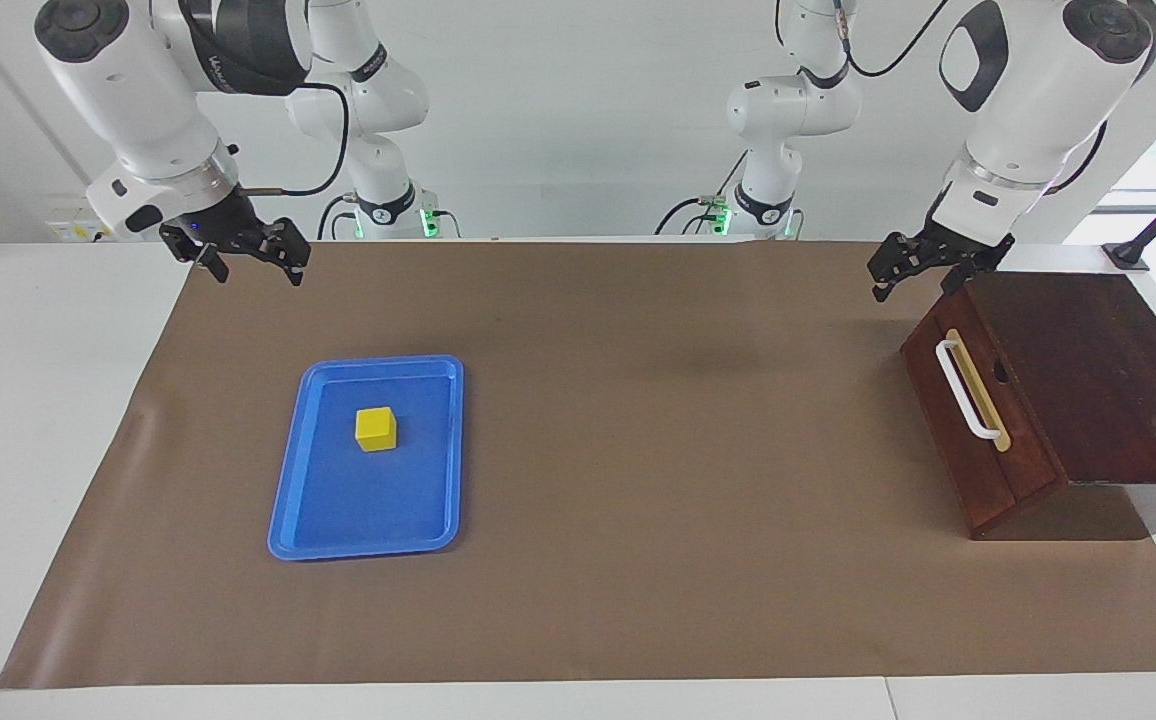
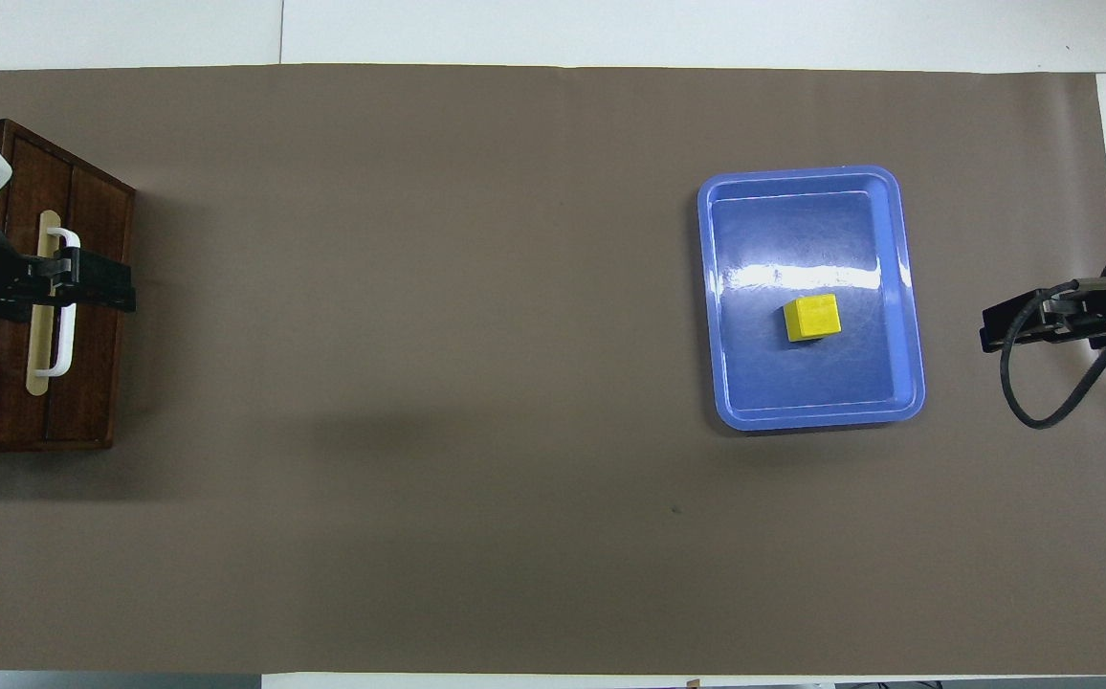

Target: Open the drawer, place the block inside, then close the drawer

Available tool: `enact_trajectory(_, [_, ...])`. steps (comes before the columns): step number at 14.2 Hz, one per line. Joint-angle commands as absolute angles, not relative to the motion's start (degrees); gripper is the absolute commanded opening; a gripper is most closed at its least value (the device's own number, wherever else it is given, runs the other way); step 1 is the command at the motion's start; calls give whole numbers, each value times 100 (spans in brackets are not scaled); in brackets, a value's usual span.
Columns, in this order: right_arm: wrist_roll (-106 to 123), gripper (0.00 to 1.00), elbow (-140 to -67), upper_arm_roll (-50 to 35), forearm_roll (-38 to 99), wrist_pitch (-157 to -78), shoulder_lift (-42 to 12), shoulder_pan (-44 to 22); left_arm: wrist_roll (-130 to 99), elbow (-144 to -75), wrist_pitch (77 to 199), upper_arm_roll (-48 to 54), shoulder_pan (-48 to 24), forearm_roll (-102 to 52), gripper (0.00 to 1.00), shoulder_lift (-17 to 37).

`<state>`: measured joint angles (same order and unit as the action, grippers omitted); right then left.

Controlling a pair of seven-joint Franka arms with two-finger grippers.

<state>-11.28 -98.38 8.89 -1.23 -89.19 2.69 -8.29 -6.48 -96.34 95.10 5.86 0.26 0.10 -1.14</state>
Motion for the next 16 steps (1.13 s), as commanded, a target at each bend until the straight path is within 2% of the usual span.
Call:
enact_trajectory(1, [-2596, 100, -9800, 879, 227, -9009, 159, -817, -562, -9966, 10018, 598, 44, 9, 100, -219])
enact_trajectory(6, [-4741, 100, -8976, 905, 526, -9035, -719, -677, -458, -10318, 10757, 598, -9, 835, 100, -141])
enact_trajectory(9, [-6025, 100, -8693, 914, 1254, -9166, -1176, -475, -281, -10485, 11213, 606, -9, 1465, 100, 131])
enact_trajectory(13, [-6994, 100, -8858, 914, 2431, -9631, -1537, -212, -281, -10555, 11530, 606, -149, 2346, 100, 632])
enact_trajectory(16, [-7242, 100, -9525, 914, 3196, -10150, -1494, -115, -255, -10783, 12091, 606, -97, 3004, 100, 852])
